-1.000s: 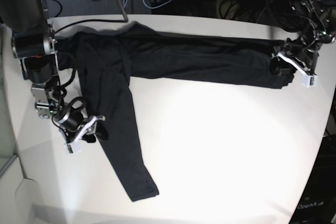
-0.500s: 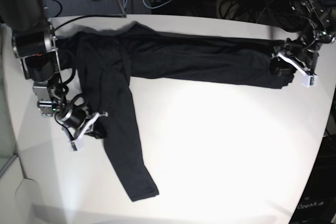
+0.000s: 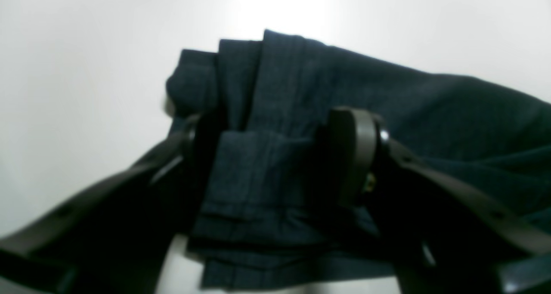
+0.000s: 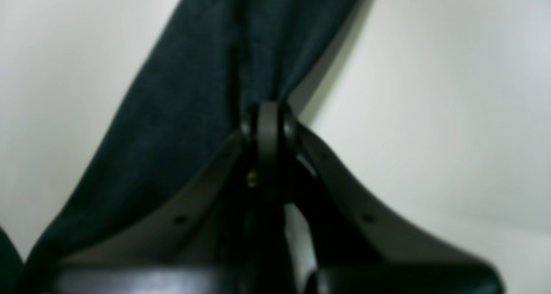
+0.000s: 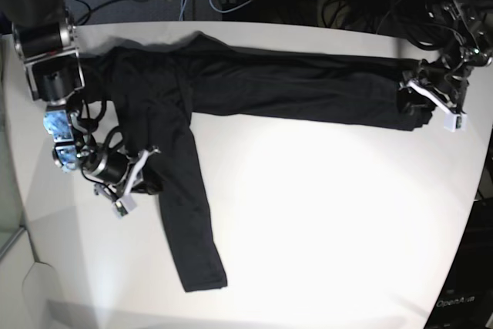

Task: Fold the T-shirt properly
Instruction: 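Grasp the black sleeve near its shoulder with the right gripper, then lift the sleeve with the right gripper and drag it toward the shirt body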

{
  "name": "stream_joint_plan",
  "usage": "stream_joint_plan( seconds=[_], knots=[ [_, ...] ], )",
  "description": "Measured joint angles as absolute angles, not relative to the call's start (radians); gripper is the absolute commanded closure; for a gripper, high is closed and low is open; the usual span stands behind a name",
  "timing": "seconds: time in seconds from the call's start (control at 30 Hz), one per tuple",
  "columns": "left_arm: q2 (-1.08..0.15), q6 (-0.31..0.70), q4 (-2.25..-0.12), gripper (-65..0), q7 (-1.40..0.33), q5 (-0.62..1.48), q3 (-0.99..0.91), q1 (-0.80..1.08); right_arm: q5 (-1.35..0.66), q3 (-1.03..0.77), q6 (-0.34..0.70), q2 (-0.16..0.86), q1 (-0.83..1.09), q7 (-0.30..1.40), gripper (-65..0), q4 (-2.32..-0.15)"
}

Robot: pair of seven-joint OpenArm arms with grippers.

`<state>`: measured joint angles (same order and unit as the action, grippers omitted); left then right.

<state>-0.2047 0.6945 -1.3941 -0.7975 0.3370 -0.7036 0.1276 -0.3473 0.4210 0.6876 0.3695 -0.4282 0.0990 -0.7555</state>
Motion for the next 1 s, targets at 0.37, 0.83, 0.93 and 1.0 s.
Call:
stream_joint_plan(
  seconds=[0.37,0.83,0.93,1.0],
  knots=[
    [-0.205,0.695,-1.394,-36.3,-0.798,0.34,-0.702,0.118,-0.345,0.421,0.695,0.401,-0.257,0.35,-0.7,-1.308],
    [-0.205,0.694,-1.394,-36.3,-0.798,0.337,-0.701,0.117,-0.35,0.345,0.699,0.356,-0.027,0.537,-0.6,-1.779],
    [-0.205,0.695,-1.394,-36.3,-0.797,0.338,-0.701,0.116,-0.35,0.337,0.699,0.353,-0.033,0.539,-0.9,-1.765],
    [-0.205,0.695,-1.394,-36.3,-0.797,0.339,-0.7,0.117,-0.35,0.314,0.699,0.353,-0.048,0.542,-1.7,-1.73]
  ],
)
